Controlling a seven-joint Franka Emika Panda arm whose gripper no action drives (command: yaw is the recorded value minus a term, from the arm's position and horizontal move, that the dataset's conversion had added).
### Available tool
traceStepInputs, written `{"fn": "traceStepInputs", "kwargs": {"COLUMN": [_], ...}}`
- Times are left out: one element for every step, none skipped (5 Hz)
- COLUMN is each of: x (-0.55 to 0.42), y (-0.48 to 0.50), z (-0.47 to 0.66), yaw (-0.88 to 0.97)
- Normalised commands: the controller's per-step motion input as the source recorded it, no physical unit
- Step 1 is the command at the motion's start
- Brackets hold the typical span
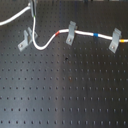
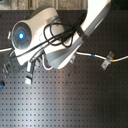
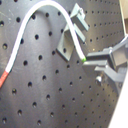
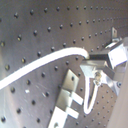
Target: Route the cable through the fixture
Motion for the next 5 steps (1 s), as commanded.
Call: {"fn": "traceStepInputs", "kwargs": {"x": [0.005, 0.114, -0.103, -0.266, -0.162], "y": [-0.003, 0.092, 0.145, 0.323, 0.405], "z": [-0.52, 0.00, 0.45, 0.26, 0.00], "yaw": [-0.08, -0.22, -0.31, -0.07, 0.29]}}
